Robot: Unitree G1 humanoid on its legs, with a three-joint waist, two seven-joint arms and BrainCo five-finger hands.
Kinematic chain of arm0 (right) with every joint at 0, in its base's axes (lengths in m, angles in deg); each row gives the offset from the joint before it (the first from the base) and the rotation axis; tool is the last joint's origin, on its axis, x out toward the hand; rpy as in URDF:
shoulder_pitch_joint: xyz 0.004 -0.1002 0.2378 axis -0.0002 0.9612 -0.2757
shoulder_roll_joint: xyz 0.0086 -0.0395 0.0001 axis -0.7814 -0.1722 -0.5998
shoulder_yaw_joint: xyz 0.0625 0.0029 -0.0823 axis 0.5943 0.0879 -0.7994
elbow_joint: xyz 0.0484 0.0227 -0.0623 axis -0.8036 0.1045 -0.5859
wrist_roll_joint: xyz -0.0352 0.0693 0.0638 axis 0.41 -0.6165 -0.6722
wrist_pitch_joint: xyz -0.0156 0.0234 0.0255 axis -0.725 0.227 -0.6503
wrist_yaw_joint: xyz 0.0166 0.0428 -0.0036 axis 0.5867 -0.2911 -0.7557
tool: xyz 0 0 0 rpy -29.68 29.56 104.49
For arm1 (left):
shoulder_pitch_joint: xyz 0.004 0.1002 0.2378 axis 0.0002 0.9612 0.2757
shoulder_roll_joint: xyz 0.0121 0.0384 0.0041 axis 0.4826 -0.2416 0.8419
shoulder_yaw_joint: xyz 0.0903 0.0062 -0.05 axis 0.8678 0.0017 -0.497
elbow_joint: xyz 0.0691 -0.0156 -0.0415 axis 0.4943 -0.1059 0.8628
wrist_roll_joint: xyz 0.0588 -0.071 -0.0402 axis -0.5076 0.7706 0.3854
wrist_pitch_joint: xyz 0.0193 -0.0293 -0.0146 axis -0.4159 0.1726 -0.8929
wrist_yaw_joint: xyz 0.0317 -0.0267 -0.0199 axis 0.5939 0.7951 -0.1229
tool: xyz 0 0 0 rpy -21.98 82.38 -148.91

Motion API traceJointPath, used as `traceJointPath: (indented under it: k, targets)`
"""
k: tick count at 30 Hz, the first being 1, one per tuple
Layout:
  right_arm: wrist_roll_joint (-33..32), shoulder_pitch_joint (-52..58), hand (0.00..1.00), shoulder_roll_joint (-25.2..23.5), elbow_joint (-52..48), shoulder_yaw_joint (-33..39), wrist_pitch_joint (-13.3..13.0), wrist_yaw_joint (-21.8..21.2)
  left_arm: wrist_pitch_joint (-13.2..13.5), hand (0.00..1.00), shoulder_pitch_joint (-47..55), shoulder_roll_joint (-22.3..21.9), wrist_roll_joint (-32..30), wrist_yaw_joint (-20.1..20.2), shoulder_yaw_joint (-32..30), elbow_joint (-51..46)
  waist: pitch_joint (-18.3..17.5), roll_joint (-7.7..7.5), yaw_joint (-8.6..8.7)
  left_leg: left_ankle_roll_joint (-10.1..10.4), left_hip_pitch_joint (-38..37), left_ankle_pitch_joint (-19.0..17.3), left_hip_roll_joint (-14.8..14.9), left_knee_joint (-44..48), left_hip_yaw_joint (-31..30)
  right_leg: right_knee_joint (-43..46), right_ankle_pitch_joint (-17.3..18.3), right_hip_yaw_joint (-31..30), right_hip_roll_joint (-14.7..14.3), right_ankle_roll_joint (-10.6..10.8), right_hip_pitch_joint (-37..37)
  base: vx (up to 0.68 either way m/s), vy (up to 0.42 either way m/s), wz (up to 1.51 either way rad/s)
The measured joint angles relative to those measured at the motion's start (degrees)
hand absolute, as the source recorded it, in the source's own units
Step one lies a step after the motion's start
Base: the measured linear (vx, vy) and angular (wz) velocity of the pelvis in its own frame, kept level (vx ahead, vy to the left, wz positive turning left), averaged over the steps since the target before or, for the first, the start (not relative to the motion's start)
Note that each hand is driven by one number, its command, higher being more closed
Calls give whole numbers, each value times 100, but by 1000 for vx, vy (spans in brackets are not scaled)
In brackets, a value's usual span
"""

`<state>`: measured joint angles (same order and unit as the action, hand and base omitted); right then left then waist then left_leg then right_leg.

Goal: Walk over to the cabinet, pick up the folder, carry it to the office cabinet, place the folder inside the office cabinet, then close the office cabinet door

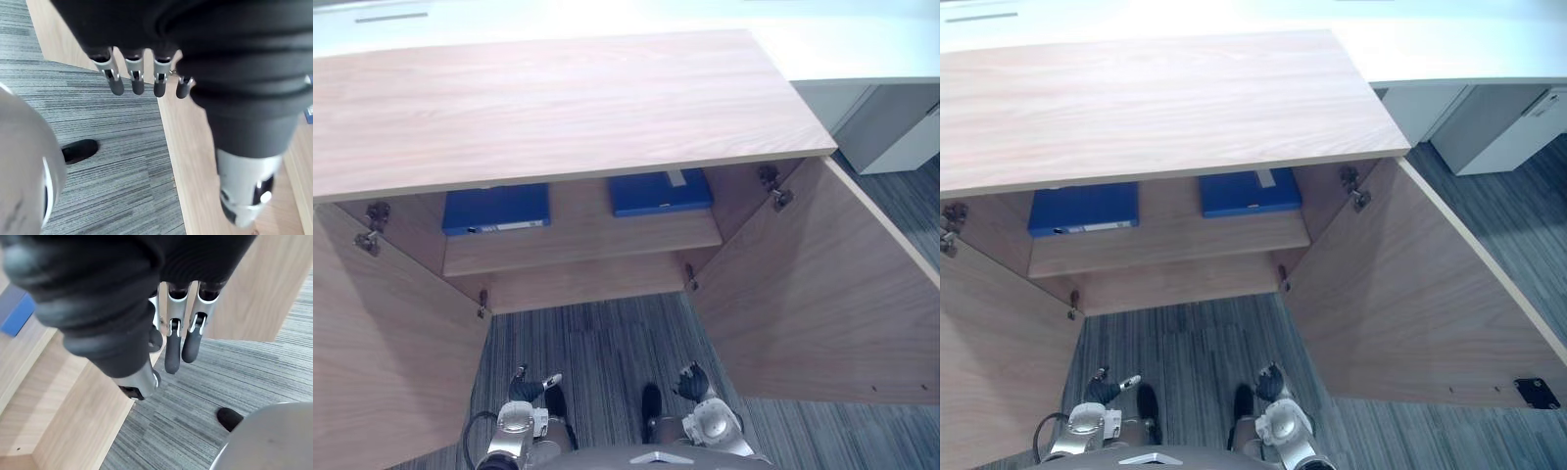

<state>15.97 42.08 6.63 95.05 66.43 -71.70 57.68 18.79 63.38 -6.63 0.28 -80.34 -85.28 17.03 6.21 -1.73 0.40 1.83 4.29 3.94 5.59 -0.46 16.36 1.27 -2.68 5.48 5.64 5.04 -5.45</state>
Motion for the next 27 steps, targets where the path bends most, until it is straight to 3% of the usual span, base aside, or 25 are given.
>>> traceJointPath:
  k: [2, 10, 17, 22, 27]
  targets:
    - [0, -97, 0, -4, 382, 221, 43, 6, -3, 0, 28, 41, -7, 12, 80, 181, -159, 34, -39, 30, -229, 39, -86, -250, 77, -142, -62, -95, 28, 10, 108, -22, 56, -22]
    - [-149, -155, 0, -39, 656, 666, 162, 2, -21, 0, 27, 84, -126, 156, 109, 421, -224, 38, 10, -10, -571, 5, -247, -441, 82, -284, -74, -300, 111, 64, 352, -28, 39, -10]
    - [-784, -13, 0, -126, 601, 1428, 264, 3, -75, 0, 16, 121, -176, 172, 108, 580, -332, 38, 110, -9, -759, -143, -270, -441, 361, -324, -110, -664, 92, 110, 363, 17, 16, -26]
    - [-1766, 673, 0, -234, -568, 2587, 266, 244, -167, 0, 134, 142, -190, 231, 52, 574, -377, 44, 304, 57, -951, -306, -284, -433, 649, -366, -147, -1014, 43, 63, 354, 49, 12, -43]
    - [-2572, 973, 0, -249, -1890, 3850, 208, 549, -187, 0, 252, 95, -222, 383, -583, 490, -478, 73, 402, 93, -1200, -479, -223, -404, 1155, -351, -183, -1438, -78, 60, 329, 59, -9, -52]
